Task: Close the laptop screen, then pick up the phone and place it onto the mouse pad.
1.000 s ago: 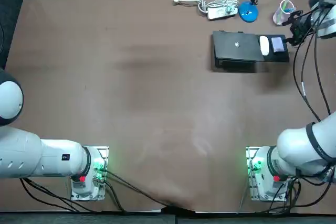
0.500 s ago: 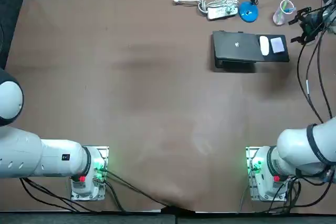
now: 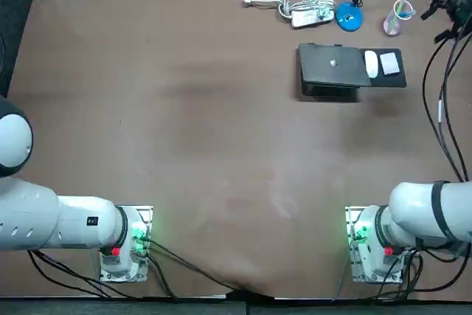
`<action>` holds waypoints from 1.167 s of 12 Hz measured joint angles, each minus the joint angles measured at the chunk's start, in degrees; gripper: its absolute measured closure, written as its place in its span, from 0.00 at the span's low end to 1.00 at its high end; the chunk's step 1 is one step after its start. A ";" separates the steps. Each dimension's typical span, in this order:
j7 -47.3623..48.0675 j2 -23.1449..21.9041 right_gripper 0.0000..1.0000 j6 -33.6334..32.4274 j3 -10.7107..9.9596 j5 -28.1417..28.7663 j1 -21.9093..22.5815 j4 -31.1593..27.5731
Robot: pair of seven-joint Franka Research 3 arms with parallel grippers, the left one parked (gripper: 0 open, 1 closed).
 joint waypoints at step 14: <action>-22.57 -2.05 0.00 -24.53 6.21 -14.11 12.55 23.10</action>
